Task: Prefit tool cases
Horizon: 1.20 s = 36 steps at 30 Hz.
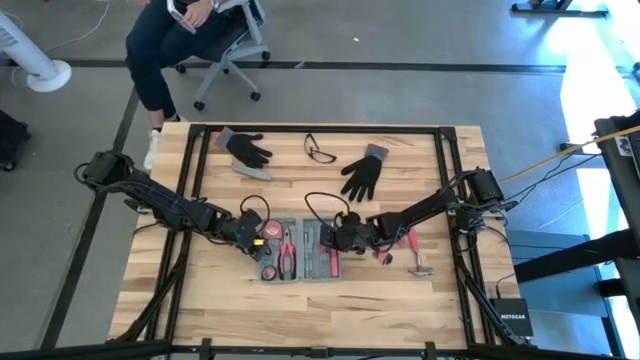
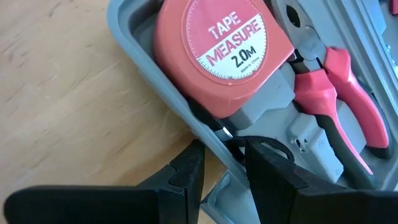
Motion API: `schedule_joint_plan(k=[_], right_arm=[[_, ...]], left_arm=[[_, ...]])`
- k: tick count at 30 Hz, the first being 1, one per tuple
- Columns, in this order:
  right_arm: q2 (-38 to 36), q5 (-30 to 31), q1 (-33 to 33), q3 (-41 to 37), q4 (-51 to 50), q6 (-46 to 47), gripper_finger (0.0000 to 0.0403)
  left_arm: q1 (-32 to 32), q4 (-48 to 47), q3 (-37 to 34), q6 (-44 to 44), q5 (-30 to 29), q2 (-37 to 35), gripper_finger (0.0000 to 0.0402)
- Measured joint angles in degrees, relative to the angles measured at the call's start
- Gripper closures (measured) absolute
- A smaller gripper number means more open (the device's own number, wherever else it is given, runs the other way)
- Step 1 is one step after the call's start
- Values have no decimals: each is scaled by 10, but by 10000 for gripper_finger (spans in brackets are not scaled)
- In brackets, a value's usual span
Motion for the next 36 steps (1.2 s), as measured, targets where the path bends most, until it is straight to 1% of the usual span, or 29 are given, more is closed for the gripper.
schedule_joint_plan(k=[6, 10, 12, 24, 29, 32, 36], right_arm=[[-1, -4, 0, 1, -9, -16, 339], [-1, -62, -4, 1, -13, -74, 338], [-2, -79, -4, 2, -21, -78, 338], [-4, -108, -16, 2, -29, -117, 337], [-20, -110, -20, 1, -60, -137, 337], [-26, -126, -26, 1, -75, -142, 337], [-26, -145, -32, 2, -71, -138, 339]], left_arm=[[0, 1, 0, -3, 0, 0, 295], [0, 2, 0, -11, -1, 0, 295], [0, 3, 0, -11, -2, 1, 295], [0, 2, 0, -11, -2, 1, 295], [0, 7, 0, -12, -4, 1, 295], [0, 7, 0, -11, -4, 1, 295], [0, 5, 0, -10, -7, 1, 295]])
